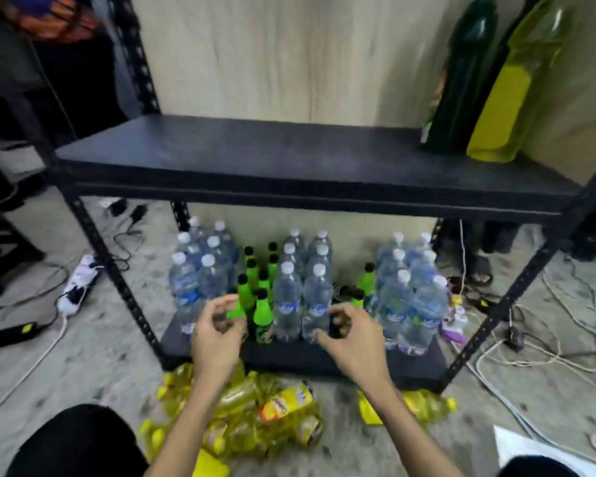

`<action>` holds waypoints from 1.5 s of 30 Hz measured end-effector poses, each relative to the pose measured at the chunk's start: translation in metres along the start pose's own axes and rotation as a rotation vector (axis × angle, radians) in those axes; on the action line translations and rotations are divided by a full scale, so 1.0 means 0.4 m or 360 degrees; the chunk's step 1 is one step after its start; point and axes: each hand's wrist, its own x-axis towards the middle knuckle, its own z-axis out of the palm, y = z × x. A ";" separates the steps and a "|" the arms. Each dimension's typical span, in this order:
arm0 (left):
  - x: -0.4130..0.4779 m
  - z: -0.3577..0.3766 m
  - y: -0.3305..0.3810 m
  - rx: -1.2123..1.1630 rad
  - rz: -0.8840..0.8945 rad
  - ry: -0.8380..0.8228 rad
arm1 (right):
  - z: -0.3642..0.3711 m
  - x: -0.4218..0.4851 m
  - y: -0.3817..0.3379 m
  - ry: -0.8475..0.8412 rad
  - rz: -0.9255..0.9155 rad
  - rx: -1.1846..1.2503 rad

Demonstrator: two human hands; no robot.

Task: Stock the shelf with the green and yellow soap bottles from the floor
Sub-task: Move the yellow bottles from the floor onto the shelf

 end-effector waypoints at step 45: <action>0.065 -0.064 -0.444 0.0884 -0.1120 -0.0906 | 0.244 -0.005 0.404 -0.0839 0.0072 -0.0625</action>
